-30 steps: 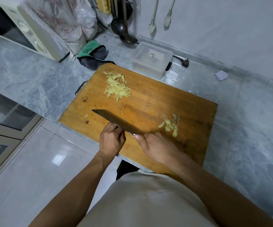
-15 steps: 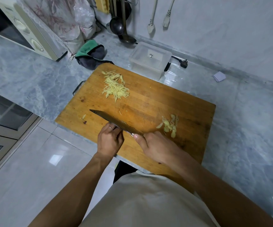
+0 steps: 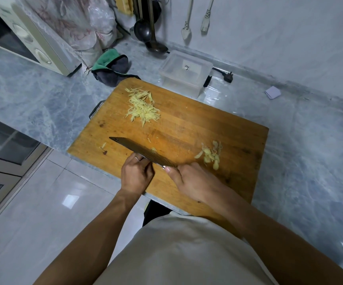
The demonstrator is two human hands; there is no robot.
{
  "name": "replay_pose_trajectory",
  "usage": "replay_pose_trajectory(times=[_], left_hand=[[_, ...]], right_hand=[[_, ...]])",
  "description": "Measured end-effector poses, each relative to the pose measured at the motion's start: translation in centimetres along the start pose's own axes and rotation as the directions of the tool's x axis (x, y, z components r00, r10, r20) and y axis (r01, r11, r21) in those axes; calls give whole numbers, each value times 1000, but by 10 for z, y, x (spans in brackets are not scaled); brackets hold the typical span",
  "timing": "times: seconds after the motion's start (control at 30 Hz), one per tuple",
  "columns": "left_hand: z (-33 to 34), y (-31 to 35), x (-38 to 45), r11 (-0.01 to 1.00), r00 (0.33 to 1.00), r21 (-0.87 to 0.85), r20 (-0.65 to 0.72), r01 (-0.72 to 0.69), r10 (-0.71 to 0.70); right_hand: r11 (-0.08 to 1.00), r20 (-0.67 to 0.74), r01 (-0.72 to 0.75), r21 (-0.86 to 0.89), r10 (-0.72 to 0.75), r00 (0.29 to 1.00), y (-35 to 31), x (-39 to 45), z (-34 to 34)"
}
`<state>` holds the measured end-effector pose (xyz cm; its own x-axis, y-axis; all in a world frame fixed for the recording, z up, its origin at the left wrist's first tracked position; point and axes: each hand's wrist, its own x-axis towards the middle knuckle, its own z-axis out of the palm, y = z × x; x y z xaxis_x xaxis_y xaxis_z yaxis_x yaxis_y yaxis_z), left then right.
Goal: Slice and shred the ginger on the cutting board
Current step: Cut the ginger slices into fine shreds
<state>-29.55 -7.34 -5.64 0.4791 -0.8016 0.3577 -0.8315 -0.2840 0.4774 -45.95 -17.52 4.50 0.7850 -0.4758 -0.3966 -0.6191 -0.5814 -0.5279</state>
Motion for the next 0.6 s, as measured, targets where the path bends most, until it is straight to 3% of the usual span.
replay_pose_trajectory(times=[0.6], left_hand=[[5, -2, 1, 1000, 1000, -12, -12, 16, -16]], right_hand=[[999, 35, -33, -3, 33, 999, 0, 6, -2]])
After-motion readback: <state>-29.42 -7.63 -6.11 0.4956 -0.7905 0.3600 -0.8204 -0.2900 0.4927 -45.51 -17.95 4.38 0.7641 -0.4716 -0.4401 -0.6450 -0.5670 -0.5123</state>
